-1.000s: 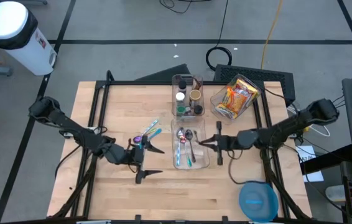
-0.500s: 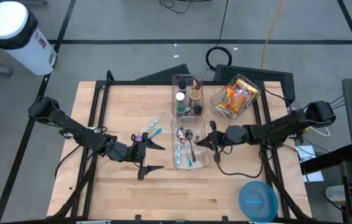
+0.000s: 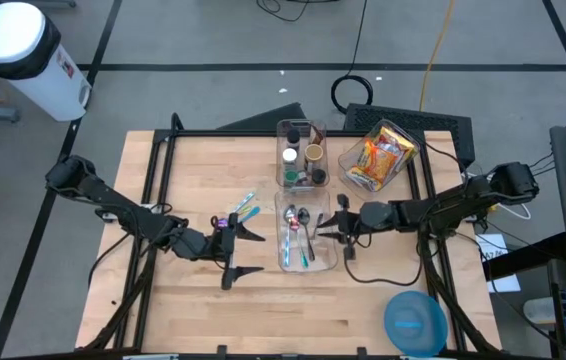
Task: Pick & Place Food Item
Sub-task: Put the bottom rainbow spoon into the bottom transparent bin, then put the white and blue spoon into the bottom transparent bin
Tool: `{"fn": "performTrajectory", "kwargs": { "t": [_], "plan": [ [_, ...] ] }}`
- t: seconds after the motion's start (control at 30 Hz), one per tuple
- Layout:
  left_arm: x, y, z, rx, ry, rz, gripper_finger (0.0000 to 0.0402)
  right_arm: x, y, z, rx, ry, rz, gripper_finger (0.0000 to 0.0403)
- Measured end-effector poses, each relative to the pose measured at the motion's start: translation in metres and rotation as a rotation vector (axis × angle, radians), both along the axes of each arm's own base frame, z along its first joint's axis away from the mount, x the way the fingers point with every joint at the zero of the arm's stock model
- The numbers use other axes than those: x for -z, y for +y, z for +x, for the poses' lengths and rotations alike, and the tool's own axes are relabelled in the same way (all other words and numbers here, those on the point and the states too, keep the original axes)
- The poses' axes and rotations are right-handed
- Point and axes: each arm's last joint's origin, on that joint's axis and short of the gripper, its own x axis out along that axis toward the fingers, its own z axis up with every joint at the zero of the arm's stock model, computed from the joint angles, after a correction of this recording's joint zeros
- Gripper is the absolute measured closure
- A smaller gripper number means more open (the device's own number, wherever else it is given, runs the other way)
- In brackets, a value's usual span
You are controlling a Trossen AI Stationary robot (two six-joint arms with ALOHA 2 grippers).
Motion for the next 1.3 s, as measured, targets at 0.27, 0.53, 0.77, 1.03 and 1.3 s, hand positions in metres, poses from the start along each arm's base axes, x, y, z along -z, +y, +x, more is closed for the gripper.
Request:
{"fn": "performTrajectory", "kwargs": {
  "t": [0.27, 0.53, 0.77, 1.03, 1.3],
  "plan": [
    [0.001, 0.000, 0.000, 0.000, 0.010, 0.004, 0.0046, -0.001, 0.007, 0.000, -0.008, -0.010, 0.053, 0.0248],
    [0.007, 0.002, -0.002, -0.052, 0.076, -0.040, 0.0046, -0.017, 0.014, 0.003, -0.038, -0.173, 0.095, 0.0230],
    [0.024, 0.020, -0.016, -0.302, 0.277, -0.009, 0.0046, -0.018, 0.022, 0.002, -0.074, -0.189, 0.094, 0.0229],
    [0.047, 0.054, -0.029, -0.663, 0.471, -0.098, 0.0046, -0.019, 0.023, 0.002, -0.077, -0.192, 0.094, 0.0230],
    [0.062, 0.095, -0.021, -0.840, 0.586, -0.253, 0.0046, -0.019, 0.023, 0.002, -0.076, -0.192, 0.093, 0.0232]
  ]
}}
